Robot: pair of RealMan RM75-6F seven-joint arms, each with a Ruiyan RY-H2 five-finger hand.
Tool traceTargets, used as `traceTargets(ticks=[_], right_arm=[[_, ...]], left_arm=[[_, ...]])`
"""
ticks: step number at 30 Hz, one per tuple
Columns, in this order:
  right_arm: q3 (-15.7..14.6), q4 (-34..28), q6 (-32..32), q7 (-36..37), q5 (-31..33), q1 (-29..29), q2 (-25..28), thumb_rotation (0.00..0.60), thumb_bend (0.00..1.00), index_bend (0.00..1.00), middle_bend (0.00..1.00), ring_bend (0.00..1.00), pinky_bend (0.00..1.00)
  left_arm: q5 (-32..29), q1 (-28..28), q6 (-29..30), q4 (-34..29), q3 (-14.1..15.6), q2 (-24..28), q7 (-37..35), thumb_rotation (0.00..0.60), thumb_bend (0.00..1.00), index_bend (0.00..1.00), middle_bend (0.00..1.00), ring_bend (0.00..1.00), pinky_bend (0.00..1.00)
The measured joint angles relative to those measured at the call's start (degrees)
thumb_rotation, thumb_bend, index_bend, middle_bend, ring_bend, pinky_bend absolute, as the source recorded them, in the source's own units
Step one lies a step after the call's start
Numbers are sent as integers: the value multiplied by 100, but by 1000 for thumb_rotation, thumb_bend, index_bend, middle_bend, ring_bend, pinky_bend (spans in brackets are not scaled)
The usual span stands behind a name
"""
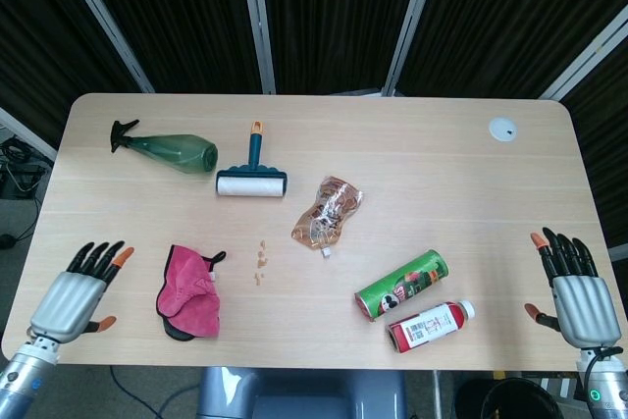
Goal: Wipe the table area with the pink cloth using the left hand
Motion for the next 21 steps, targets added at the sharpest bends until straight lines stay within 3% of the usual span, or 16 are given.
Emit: traceTargets(ticks=[10, 21], right_arm=[[0, 8, -45, 144, 16, 11, 18, 600, 57, 0, 0, 0, 52], [-3, -10, -54, 267, 31, 5, 34, 600, 57, 0, 0, 0, 52]], left_arm=[[-724, -234, -628, -483, 129, -859, 1533, 600, 0, 111, 0, 19, 110], [-1730, -607, -868, -201, -47, -1800, 2642, 600, 0, 161, 6, 48, 139]])
